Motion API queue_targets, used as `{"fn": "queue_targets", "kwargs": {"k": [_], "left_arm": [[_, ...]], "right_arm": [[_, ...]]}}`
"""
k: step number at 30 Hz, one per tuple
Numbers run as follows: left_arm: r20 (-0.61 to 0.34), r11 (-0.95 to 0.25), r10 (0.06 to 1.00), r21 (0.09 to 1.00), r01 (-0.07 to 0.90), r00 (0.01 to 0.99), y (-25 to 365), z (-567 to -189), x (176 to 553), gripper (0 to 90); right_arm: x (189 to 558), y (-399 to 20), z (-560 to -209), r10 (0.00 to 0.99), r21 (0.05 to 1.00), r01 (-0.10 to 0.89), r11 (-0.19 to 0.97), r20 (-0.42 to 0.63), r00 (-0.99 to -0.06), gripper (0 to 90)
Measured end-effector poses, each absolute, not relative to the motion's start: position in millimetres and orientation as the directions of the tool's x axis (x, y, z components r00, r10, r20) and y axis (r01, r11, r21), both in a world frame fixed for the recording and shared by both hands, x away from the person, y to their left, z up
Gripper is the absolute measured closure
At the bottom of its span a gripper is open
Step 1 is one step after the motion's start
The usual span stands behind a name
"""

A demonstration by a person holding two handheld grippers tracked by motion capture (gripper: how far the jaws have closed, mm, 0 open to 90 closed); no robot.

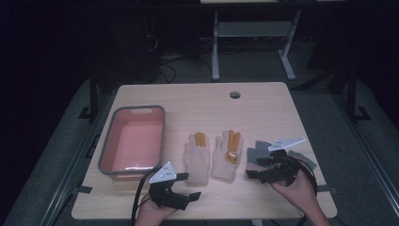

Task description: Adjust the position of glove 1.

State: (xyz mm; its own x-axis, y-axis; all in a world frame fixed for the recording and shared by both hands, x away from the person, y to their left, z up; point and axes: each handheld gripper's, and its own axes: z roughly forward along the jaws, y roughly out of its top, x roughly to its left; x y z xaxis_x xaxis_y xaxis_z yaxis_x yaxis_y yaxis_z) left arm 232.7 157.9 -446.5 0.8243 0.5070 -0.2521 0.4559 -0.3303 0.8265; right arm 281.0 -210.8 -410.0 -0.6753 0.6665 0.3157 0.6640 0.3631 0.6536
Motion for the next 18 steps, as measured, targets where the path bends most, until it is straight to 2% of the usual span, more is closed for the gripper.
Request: {"fn": "queue_targets", "kwargs": {"k": [9,18], "left_arm": [[-0.255,-0.326,0.503,0.829,0.454,0.826,158,-446,231,16.3],[-0.244,-0.333,0.506,0.83,0.448,0.827,159,-445,231,16.3]], "right_arm": [[305,-187,-399,0.645,0.631,0.654,0.417,0.301,-0.702,26.3],[327,-163,-403,0.644,0.592,0.658,0.465,0.283,-0.71,28.6]]}}
